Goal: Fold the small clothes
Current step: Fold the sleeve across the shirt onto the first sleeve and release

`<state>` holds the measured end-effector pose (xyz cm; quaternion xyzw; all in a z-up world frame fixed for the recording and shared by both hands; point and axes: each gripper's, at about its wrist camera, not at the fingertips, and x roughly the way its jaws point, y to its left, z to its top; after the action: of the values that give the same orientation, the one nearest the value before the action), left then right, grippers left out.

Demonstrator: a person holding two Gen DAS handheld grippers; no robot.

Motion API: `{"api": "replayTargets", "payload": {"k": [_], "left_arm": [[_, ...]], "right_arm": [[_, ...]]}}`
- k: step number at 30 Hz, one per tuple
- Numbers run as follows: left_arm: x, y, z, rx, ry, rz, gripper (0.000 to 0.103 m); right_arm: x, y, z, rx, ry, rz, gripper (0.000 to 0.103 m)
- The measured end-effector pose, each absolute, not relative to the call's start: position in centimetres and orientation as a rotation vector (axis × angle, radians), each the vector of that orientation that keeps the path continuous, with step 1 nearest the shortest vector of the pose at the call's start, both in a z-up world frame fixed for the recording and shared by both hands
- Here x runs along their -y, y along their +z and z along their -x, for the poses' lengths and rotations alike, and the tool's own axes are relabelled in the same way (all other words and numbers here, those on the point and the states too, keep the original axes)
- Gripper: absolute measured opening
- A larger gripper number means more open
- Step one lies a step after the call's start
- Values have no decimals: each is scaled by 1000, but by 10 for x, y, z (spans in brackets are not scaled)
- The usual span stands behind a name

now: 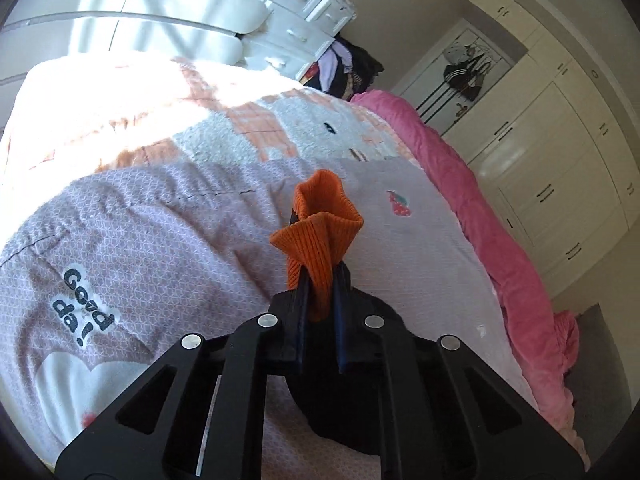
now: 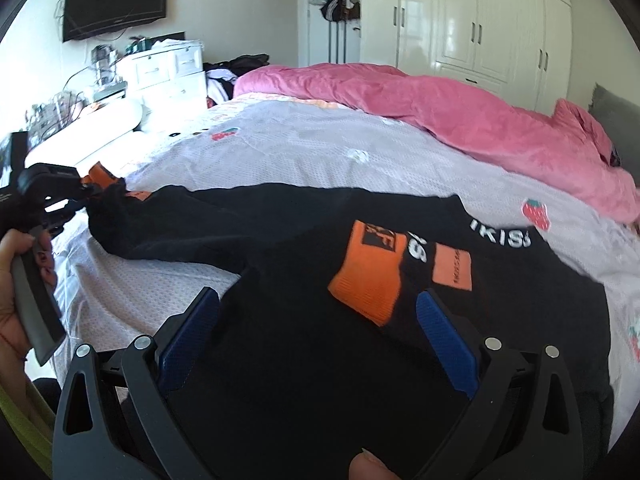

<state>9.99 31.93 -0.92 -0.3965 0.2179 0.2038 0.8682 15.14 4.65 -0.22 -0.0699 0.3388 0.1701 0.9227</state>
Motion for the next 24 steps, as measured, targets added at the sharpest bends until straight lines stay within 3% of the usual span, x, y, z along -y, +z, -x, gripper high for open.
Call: {"api": "replayTargets", "payload": {"k": [9, 24], "left_arm": [[-239, 27, -118, -442, 168, 725, 3], [-118, 1, -160, -661, -176, 504, 3]], "right_arm": [[16, -12, -152, -729, 203, 46, 98], [100, -6, -154, -722, 26, -92, 98]]}}
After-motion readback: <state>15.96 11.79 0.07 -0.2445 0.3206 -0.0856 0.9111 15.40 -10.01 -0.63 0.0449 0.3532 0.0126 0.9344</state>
